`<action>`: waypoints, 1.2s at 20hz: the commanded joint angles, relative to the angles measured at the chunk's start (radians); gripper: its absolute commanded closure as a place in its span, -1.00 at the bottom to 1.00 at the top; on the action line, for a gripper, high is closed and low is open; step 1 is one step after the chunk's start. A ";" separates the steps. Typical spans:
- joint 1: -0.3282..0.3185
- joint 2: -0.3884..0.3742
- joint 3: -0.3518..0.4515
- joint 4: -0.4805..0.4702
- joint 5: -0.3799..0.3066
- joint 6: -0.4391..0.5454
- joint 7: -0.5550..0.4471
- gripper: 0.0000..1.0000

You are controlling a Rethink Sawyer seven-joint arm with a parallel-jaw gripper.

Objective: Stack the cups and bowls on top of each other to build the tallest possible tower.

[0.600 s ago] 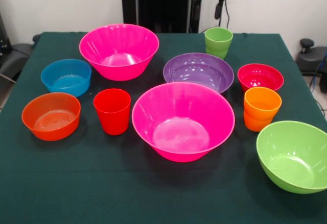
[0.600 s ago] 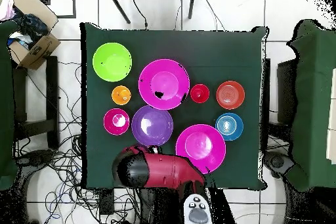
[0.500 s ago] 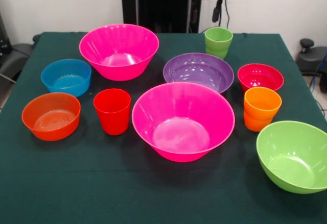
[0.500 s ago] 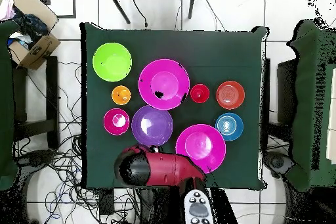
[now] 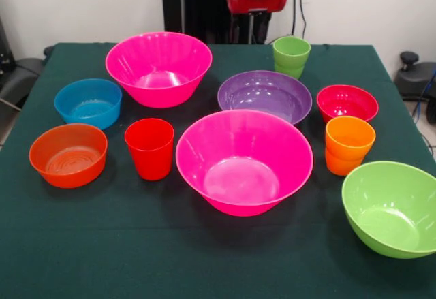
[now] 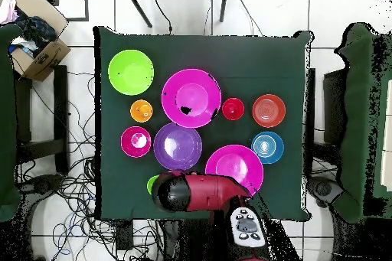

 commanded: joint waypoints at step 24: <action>-0.068 0.180 0.126 -0.201 -0.160 -0.122 0.021 -1.00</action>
